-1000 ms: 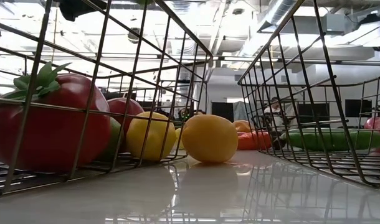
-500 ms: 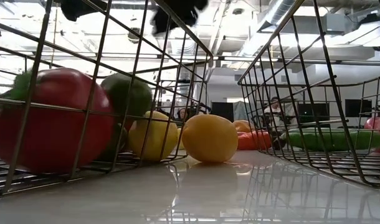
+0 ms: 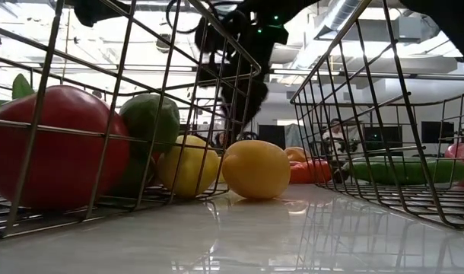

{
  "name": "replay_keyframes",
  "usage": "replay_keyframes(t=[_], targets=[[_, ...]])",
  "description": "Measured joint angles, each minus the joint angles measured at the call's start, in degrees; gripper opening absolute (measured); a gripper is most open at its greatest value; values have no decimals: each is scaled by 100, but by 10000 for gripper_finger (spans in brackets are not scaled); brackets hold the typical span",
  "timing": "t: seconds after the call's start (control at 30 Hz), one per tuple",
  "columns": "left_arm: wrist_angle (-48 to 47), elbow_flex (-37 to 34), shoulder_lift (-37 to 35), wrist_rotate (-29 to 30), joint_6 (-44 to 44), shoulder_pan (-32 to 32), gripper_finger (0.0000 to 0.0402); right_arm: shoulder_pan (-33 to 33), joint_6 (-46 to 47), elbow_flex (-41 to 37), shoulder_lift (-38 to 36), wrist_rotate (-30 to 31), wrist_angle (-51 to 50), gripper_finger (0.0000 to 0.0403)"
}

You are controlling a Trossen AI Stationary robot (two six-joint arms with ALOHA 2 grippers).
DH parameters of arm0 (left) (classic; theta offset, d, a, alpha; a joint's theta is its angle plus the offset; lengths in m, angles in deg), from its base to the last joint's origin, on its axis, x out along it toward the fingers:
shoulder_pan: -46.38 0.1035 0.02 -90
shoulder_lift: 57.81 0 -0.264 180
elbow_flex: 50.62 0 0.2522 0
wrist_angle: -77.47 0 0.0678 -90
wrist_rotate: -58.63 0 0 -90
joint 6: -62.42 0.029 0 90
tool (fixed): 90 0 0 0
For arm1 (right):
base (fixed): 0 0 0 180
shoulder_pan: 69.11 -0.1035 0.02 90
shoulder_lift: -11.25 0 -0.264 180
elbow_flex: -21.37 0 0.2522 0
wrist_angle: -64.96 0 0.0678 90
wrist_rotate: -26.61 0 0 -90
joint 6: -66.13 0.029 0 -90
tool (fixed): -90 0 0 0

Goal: Sort produce into baskets
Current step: Put the yellow corn into the right wire basket

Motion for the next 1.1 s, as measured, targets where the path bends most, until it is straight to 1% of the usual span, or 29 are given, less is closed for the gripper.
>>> replay_keyframes(t=[0.27,0.4,0.47,0.67,0.87,0.97,1.1], targets=[[-17,0,1,10,78,0,345,-238,-663,13,444,36,-168,276],[-21,0,-3,22,79,0,345,-238,-844,15,596,509,-178,276],[-25,0,-5,22,75,0,345,-236,-855,13,654,630,-243,276],[-56,0,-8,44,77,0,345,-239,-812,30,613,872,-224,276],[-145,0,-5,85,79,0,345,-238,-749,572,434,930,-699,276],[-145,0,-8,85,79,0,345,-274,-970,739,375,935,-863,276],[-148,0,-8,85,79,0,345,-315,-1203,721,361,928,-1161,276]])
